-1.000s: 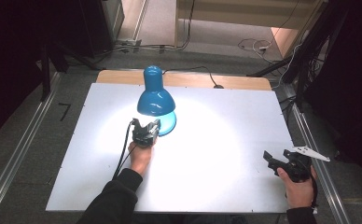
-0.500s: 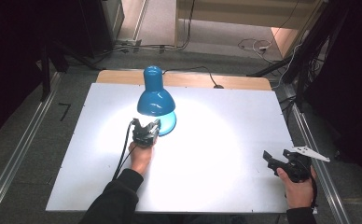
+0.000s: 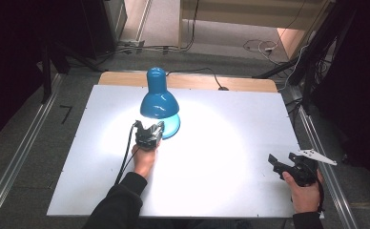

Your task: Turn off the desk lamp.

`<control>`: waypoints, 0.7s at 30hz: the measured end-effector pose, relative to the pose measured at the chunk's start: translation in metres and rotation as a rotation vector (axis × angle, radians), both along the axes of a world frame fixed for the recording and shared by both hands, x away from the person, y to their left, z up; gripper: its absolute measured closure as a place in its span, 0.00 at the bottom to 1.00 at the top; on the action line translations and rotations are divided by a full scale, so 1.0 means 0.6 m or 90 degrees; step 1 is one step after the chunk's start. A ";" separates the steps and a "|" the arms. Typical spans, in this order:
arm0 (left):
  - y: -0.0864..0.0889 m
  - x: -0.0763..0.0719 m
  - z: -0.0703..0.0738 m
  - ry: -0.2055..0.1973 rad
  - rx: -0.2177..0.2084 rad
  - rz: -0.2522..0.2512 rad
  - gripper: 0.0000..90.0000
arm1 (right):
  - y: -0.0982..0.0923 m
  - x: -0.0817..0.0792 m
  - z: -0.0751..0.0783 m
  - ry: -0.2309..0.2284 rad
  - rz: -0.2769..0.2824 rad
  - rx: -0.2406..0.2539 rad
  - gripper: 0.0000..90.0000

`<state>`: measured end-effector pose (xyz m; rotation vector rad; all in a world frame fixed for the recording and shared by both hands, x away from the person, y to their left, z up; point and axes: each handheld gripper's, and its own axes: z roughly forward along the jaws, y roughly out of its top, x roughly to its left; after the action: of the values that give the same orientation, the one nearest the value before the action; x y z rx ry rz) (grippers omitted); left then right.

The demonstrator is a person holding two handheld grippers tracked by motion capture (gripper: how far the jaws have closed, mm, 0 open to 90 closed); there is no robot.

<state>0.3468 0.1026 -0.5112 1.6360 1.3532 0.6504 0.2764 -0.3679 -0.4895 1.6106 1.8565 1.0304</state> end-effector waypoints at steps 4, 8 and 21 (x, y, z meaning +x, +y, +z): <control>0.007 0.007 0.000 0.015 -0.019 0.018 1.00 | 0.001 0.000 0.000 0.002 0.001 -0.001 0.15; 0.007 0.007 -0.001 0.012 -0.020 0.016 1.00 | -0.001 0.001 -0.001 0.000 0.003 -0.001 0.15; 0.022 0.006 0.007 0.010 -0.054 0.025 1.00 | -0.003 0.002 -0.002 0.006 0.000 0.003 0.15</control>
<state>0.3505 0.1158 -0.5071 1.5527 1.4079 0.5960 0.2775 -0.3696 -0.4910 1.6207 1.8624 1.0301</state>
